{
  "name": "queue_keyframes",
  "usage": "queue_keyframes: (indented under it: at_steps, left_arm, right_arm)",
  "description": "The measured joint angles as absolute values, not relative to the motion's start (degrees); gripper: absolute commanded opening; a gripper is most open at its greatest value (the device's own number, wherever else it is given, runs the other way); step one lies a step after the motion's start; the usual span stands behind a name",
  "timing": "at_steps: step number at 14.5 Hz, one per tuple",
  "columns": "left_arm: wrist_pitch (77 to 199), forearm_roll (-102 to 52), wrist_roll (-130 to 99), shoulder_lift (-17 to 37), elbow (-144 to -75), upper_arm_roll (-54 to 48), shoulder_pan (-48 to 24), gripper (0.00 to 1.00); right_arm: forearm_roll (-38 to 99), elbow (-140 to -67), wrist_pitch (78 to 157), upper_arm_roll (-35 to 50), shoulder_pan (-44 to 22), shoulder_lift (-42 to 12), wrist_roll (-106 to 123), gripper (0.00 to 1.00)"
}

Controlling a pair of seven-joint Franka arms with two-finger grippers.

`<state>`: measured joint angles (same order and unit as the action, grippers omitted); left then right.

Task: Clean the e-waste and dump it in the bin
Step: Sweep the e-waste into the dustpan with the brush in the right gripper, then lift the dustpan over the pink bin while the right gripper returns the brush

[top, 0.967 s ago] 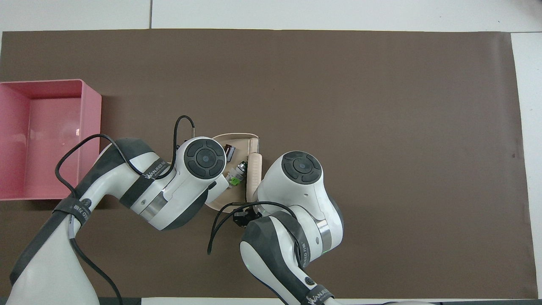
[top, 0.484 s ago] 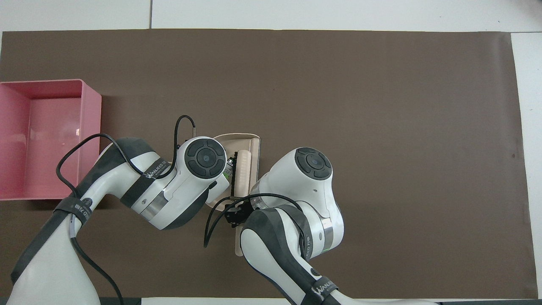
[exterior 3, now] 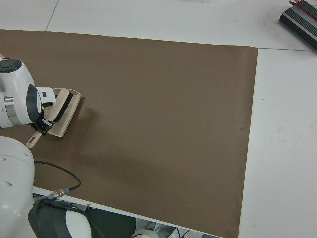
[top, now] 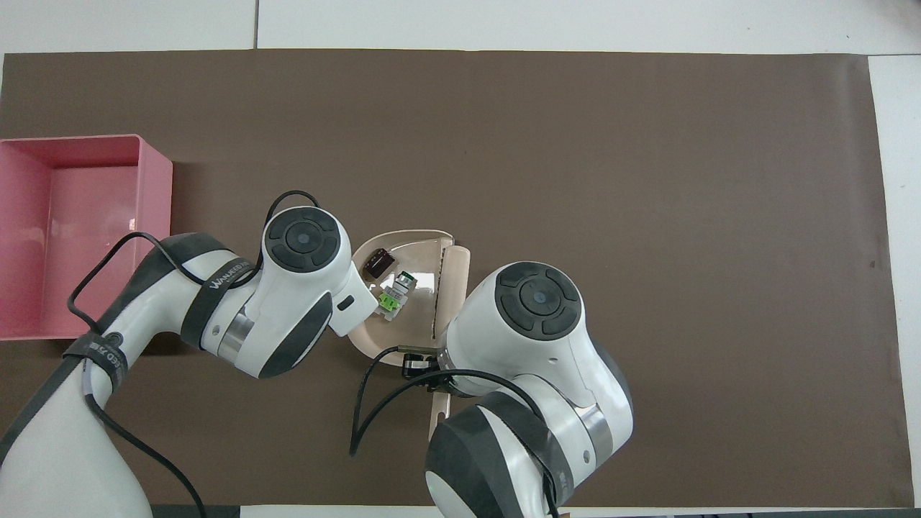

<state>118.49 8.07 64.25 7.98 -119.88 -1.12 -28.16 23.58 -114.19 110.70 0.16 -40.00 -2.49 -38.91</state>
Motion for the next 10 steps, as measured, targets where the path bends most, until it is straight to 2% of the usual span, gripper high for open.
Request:
queue_keyframes:
  at_steps: [4, 7, 10]
  left_arm:
    - [118.5, -0.5, 76.5, 5.7, -119.0, -0.9, -21.0, 0.0]
    - [116.0, -5.5, 86.3, 4.2, -117.4, -0.6, -14.2, 0.0]
    - [109.4, -7.8, 94.5, 4.0, -111.4, -0.4, -6.4, 0.0]
  right_arm:
    - [15.0, -114.2, 100.9, 0.0, -33.1, 2.9, -38.7, 0.0]
    - [10.1, -114.2, 93.9, -0.2, -22.1, 6.7, -29.6, 0.0]
    - [5.8, -114.6, 90.3, -0.6, -10.4, 7.8, -17.2, 0.0]
